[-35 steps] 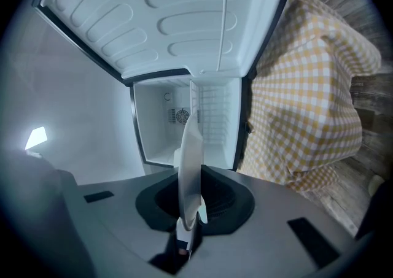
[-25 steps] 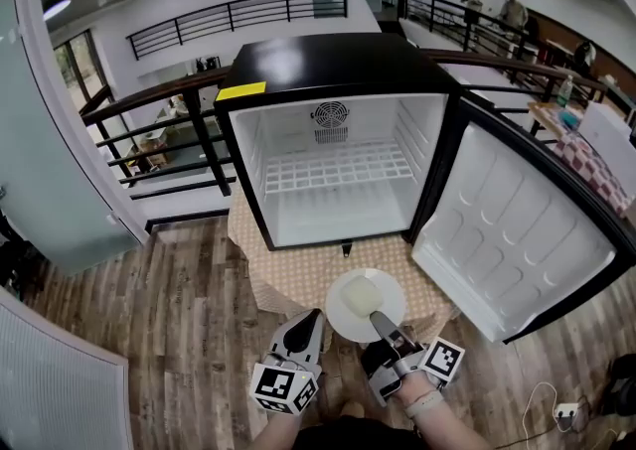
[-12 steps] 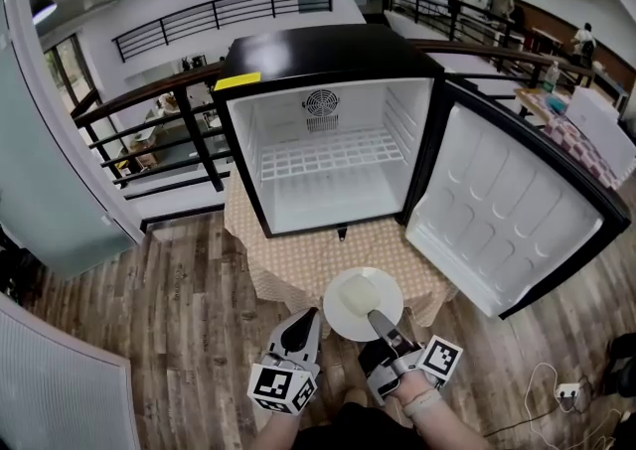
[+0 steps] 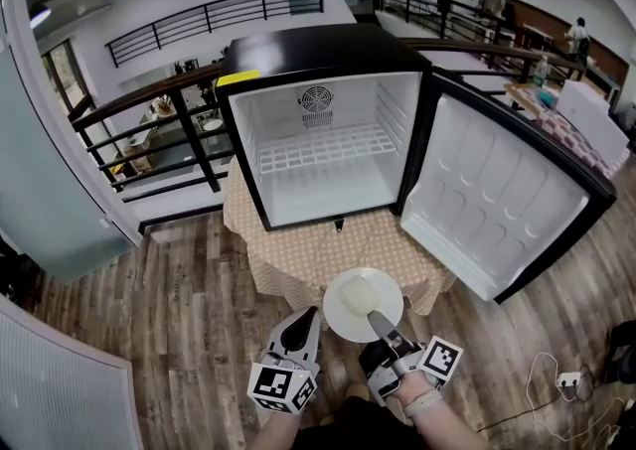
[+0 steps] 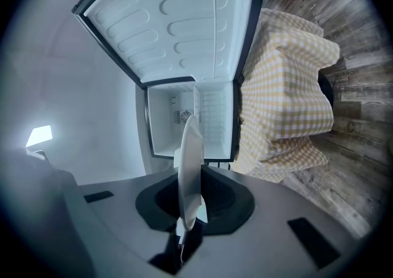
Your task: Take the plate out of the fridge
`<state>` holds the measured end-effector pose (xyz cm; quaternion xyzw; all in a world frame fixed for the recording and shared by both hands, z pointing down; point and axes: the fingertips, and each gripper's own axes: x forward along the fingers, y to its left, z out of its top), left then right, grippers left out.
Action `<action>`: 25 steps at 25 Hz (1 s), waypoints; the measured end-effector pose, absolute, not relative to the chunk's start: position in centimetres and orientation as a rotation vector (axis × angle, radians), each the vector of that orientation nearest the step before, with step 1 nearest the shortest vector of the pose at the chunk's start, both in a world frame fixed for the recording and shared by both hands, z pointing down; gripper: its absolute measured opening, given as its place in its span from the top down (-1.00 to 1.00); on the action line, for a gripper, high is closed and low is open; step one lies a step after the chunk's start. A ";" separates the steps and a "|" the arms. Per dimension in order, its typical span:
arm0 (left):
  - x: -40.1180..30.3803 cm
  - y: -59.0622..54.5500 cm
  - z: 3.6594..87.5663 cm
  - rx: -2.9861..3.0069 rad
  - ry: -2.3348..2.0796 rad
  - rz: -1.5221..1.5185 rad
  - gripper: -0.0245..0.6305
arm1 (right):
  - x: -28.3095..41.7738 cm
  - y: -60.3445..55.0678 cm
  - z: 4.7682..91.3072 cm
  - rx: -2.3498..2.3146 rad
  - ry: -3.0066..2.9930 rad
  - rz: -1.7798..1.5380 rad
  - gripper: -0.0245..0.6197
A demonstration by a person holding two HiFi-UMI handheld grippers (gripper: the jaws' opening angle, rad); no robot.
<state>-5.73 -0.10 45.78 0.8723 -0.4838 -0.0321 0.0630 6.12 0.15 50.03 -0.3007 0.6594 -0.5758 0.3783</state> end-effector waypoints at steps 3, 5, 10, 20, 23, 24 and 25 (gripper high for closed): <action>-5.8 0.5 45.7 2.640 -1.452 -0.102 0.90 | 6.1 0.9 50.1 -0.781 1.685 -1.467 0.77; -5.9 0.9 45.5 2.643 -1.447 -0.105 0.90 | 6.0 1.4 49.9 -0.785 1.679 -1.465 0.77; -6.3 2.3 45.3 2.656 -1.438 -0.103 0.90 | 5.7 2.8 49.7 -0.790 1.676 -1.456 0.77; -8.5 4.8 45.7 2.640 -1.449 -0.104 0.90 | 4.0 5.3 50.2 -0.797 1.675 -1.461 0.77; -8.8 5.3 45.6 2.644 -1.447 -0.106 0.90 | 3.7 5.9 50.1 -0.799 1.681 -1.461 0.77; -8.9 5.5 45.7 2.644 -1.445 -0.107 0.90 | 3.6 6.1 50.2 -0.801 1.682 -1.463 0.77; -9.0 5.7 45.7 2.642 -1.444 -0.108 0.90 | 3.5 6.4 50.2 -0.804 1.683 -1.464 0.77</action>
